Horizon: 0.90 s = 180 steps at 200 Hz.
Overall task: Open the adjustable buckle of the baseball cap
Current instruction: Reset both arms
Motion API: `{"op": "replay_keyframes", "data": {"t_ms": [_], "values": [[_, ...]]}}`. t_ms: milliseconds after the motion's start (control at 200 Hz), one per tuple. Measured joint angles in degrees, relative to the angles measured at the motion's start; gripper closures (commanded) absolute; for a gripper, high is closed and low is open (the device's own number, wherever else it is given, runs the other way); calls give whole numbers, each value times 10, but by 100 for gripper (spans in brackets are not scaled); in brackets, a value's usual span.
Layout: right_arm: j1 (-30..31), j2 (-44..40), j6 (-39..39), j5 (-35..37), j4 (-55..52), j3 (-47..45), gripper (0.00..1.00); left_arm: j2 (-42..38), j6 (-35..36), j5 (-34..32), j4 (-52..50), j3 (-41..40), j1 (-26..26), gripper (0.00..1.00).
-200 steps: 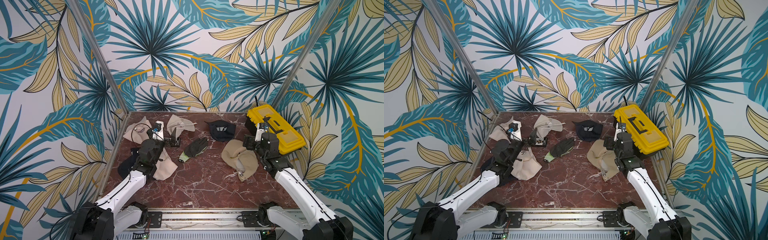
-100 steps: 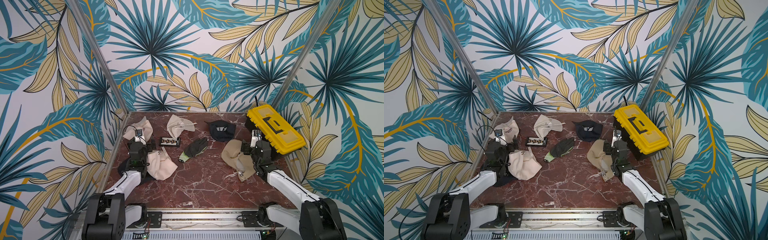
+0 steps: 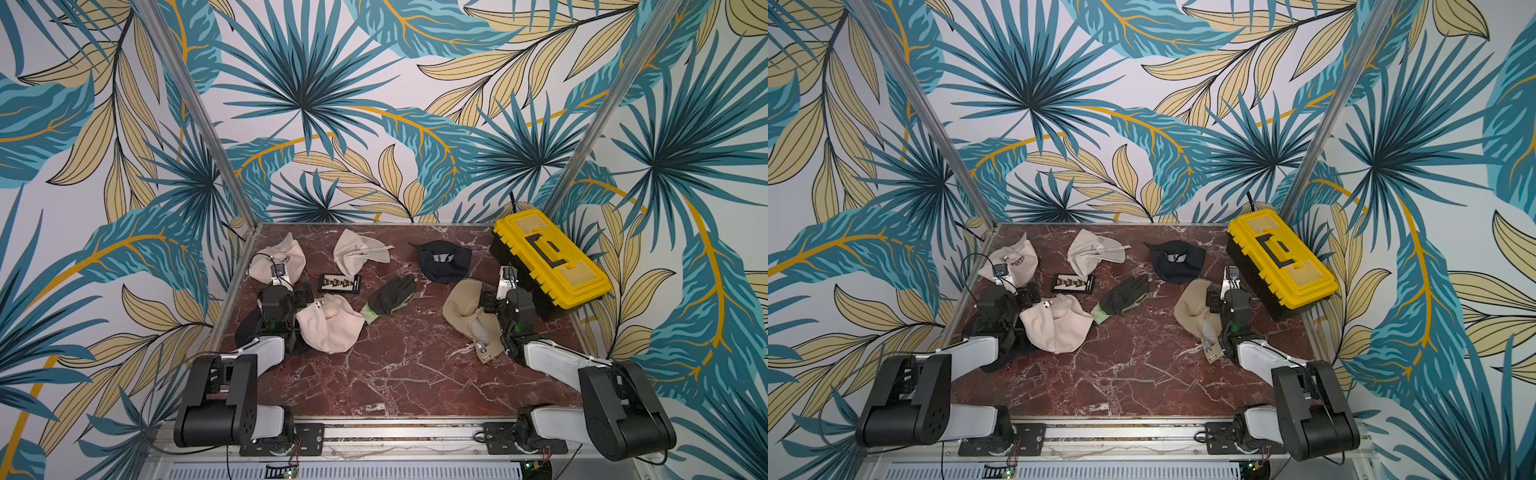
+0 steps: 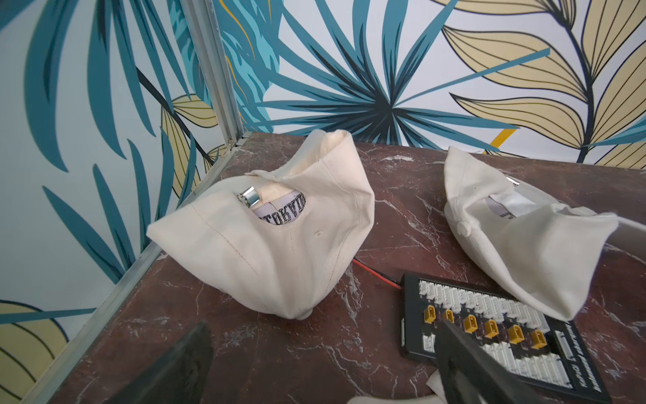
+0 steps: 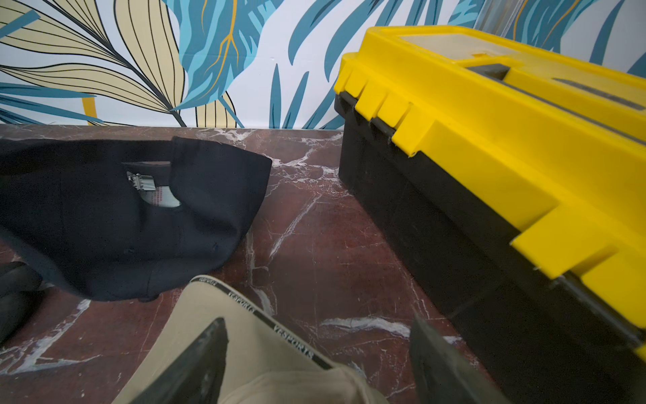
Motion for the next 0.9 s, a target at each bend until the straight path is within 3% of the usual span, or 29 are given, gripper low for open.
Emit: {"op": "replay_keyframes", "data": {"t_ms": [190,375,631,901], "values": [[-4,84,-8,-9,100,-35,18,57,6,-2,38,-9,-13,1],[-14,89,0,-6,88,-7,17,58,11,-10,59,-11,-21,1],[-37,89,16,-24,71,11,1,58,16,-16,68,-11,-24,0],[-37,89,18,-31,59,11,1,58,17,-17,71,-11,-24,0]]}}
